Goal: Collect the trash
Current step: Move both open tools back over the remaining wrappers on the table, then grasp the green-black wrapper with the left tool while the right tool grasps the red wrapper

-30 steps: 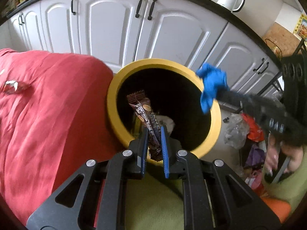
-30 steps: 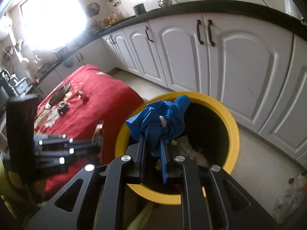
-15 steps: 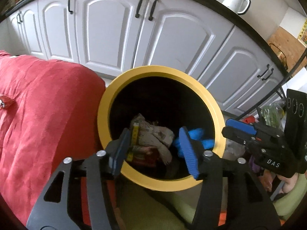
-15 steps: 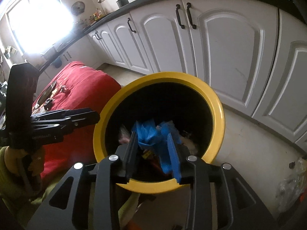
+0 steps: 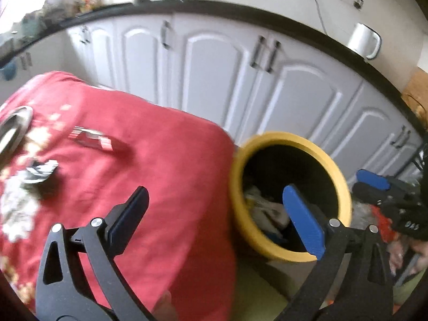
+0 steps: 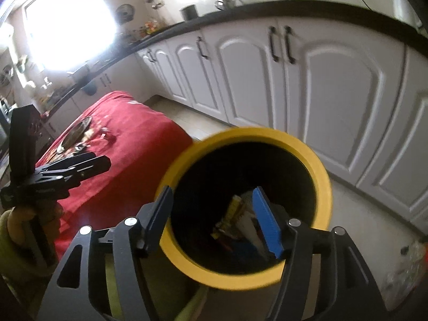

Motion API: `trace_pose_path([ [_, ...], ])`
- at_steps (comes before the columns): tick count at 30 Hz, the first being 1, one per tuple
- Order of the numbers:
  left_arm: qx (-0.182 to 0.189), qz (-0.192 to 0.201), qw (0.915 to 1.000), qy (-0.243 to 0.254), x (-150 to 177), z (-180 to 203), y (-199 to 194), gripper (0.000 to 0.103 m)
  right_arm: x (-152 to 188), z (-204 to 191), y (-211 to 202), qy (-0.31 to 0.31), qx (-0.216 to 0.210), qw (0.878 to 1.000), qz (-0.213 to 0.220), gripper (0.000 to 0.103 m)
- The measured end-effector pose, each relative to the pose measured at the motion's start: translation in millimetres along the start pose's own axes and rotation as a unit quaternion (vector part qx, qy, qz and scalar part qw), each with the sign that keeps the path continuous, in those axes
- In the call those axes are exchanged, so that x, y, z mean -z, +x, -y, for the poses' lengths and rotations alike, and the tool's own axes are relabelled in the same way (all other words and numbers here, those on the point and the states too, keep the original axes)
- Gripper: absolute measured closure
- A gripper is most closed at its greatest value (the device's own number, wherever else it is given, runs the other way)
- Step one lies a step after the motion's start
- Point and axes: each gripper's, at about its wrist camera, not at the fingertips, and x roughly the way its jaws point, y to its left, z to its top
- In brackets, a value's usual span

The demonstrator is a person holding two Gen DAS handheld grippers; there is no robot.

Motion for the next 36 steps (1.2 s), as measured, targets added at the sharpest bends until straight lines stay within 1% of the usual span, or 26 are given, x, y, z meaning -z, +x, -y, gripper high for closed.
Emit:
trace_pose_path([
  [4,-0.035,0.025,0.9989,-0.021,-1,-30,-19,0.011,-18,-30,7,-0.038,-0.014,0.999,0.001,0.042],
  [7,-0.05,0.036,0.9976,-0.03,2,-45,-31,0.011,-30,-56,12,-0.074,-0.024,0.997,0.003,0.042],
  [10,-0.066,0.051,0.9957,-0.04,3,-60,-42,0.011,-38,-79,19,-0.093,-0.039,0.995,0.004,0.042],
  [16,-0.085,0.065,0.9925,-0.059,10,-86,-54,0.011,-53,-126,43,-0.134,-0.066,0.989,-0.002,0.041],
  [22,-0.102,0.069,0.9875,-0.098,16,-123,-60,0.011,-66,-165,70,-0.177,-0.08,0.981,-0.007,0.041],
  [29,-0.113,0.074,0.9793,-0.151,21,-163,-61,0.011,-79,-202,113,-0.218,-0.08,0.972,-0.018,0.041],
  [32,-0.104,0.072,0.9747,-0.185,24,-182,-57,0.011,-86,-213,133,-0.23,-0.079,0.97,-0.026,0.042],
  [36,-0.08,0.058,0.9674,-0.233,27,-203,-49,0.011,-93,-229,166,-0.246,-0.078,0.965,-0.047,0.042],
])
